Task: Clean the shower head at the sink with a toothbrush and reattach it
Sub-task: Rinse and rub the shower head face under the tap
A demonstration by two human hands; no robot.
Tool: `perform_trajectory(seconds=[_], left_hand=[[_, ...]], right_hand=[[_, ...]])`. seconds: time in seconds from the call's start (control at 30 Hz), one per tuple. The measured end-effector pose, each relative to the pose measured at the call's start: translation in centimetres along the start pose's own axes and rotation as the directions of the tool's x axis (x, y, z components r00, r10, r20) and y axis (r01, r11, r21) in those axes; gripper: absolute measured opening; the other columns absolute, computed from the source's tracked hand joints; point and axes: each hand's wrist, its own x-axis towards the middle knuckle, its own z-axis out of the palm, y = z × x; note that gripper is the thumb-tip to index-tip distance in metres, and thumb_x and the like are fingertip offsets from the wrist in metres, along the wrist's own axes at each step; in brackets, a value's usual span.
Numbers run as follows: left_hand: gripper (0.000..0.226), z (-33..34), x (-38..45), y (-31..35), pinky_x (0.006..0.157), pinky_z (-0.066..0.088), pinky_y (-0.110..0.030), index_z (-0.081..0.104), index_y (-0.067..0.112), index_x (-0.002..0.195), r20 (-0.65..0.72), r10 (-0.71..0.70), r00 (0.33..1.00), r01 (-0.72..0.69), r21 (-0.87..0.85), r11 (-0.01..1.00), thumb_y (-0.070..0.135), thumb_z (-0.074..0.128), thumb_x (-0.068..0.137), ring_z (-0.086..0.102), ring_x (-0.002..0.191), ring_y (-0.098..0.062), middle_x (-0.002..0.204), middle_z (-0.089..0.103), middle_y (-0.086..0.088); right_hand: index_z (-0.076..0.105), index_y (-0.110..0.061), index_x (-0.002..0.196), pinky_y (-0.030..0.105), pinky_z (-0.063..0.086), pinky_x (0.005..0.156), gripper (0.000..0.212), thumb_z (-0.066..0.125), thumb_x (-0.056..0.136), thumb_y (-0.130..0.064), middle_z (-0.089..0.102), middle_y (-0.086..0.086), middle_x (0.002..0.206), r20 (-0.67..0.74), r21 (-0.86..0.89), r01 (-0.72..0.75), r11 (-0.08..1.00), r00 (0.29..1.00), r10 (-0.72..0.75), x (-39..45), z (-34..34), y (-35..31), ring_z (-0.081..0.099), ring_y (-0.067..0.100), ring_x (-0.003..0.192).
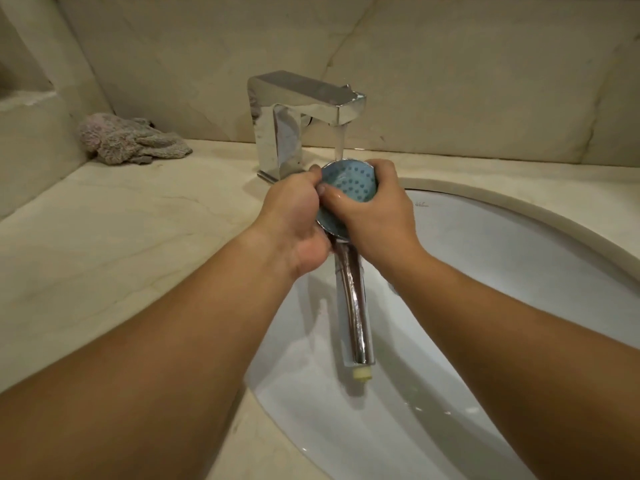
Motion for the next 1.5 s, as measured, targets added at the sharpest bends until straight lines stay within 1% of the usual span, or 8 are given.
perform_trajectory(seconds=[0.4, 0.57, 0.67, 0.77, 0.93, 1.2, 1.37, 1.5], left_hand=[[0.034, 0.0, -0.2, -0.3, 0.083, 0.061, -0.044, 0.07, 0.016, 0.111, 0.039, 0.079, 0.996, -0.081, 0.058, 0.995, 0.033, 0.041, 0.11, 0.075, 0.097, -0.026, 0.117, 0.077, -0.01], [0.033, -0.5, 0.0, 0.0, 0.088, 0.061, -0.055, 0.061, 0.01, 0.13, 0.017, 0.108, 0.994, -0.108, -0.003, 0.994, 0.028, 0.043, 0.11, 0.075, 0.104, -0.032, 0.12, 0.075, -0.013], [0.034, -0.6, 0.1, 0.2, 0.092, 0.058, -0.061, 0.059, 0.008, 0.132, 0.017, 0.102, 0.995, -0.101, -0.025, 0.995, 0.029, 0.043, 0.11, 0.074, 0.106, -0.037, 0.121, 0.074, -0.017], [0.034, -0.7, 0.2, 0.1, 0.09, 0.059, -0.061, 0.059, 0.008, 0.131, 0.024, 0.099, 0.995, -0.099, -0.023, 0.995, 0.03, 0.042, 0.11, 0.074, 0.105, -0.038, 0.12, 0.074, -0.019], [0.04, -0.9, 0.3, 0.1, 0.091, 0.06, -0.058, 0.06, 0.005, 0.133, 0.023, 0.094, 0.995, -0.093, -0.035, 0.995, 0.029, 0.037, 0.112, 0.074, 0.107, -0.038, 0.123, 0.073, -0.02], [0.045, -0.8, 0.7, -0.1, 0.09, 0.061, -0.054, 0.058, 0.001, 0.135, 0.11, 0.044, 0.993, -0.04, -0.037, 0.998, 0.03, 0.032, 0.112, 0.073, 0.11, -0.038, 0.128, 0.069, -0.023], [0.047, -1.5, 1.3, 0.2, 0.096, 0.056, -0.06, 0.058, 0.003, 0.138, 0.126, 0.002, 0.992, 0.008, -0.079, 0.997, 0.031, 0.033, 0.111, 0.07, 0.115, -0.043, 0.132, 0.067, -0.024], [0.048, -0.7, 1.0, 0.0, 0.096, 0.058, -0.055, 0.06, -0.002, 0.133, 0.134, -0.008, 0.991, 0.025, -0.126, 0.992, 0.03, 0.033, 0.11, 0.07, 0.114, -0.041, 0.129, 0.068, -0.024]], right_hand=[[0.058, -0.024, 0.099, 0.024, 0.041, 0.06, 0.033, 0.034, 0.102, -0.047, 0.062, -0.006, 0.087, -0.16, -0.045, 0.015, 0.999, 0.987, -0.022, 0.5, 0.6, -0.2, 0.058, 0.009, 0.081], [0.056, -0.024, 0.123, 0.043, 0.056, 0.084, 0.035, 0.035, 0.101, -0.041, 0.065, 0.0, 0.112, 0.171, 0.169, -0.026, 0.985, 0.985, -0.003, 0.9, -0.5, 1.3, 0.063, 0.018, 0.104], [0.042, -0.022, 0.142, 0.047, 0.054, 0.092, 0.037, 0.039, 0.105, -0.021, 0.057, 0.01, 0.13, 0.452, 0.419, -0.246, 0.874, 0.891, 0.034, 1.3, -2.3, 1.5, 0.06, 0.027, 0.116], [0.031, -0.026, 0.149, 0.048, 0.049, 0.099, 0.057, 0.049, 0.099, -0.005, 0.051, 0.011, 0.136, 0.603, 0.374, -0.257, 0.891, 0.798, -0.023, 1.8, -3.9, 1.9, 0.057, 0.03, 0.121], [0.03, -0.024, 0.147, 0.039, 0.054, 0.093, 0.078, 0.073, 0.084, -0.008, 0.056, 0.005, 0.128, 0.525, 0.188, -0.047, 0.981, 0.849, -0.059, 1.6, -3.4, 2.0, 0.062, 0.016, 0.113], [0.045, -0.029, 0.12, 0.032, 0.06, 0.075, 0.071, 0.088, 0.064, -0.038, 0.06, -0.006, 0.109, 0.194, 0.106, -0.028, 0.994, 0.981, 0.006, 0.7, -1.4, 1.2, 0.063, 0.011, 0.097], [0.041, -0.018, 0.136, 0.047, 0.057, 0.085, 0.072, 0.078, 0.077, -0.003, 0.057, 0.01, 0.123, 0.508, 0.29, -0.18, 0.94, 0.861, 0.008, 1.7, -3.2, 1.5, 0.066, 0.025, 0.106], [0.043, -0.023, 0.129, 0.036, 0.059, 0.08, 0.075, 0.087, 0.068, -0.022, 0.059, -0.001, 0.115, 0.312, 0.173, -0.076, 0.982, 0.95, 0.018, 1.0, -2.3, 1.0, 0.064, 0.014, 0.101]])
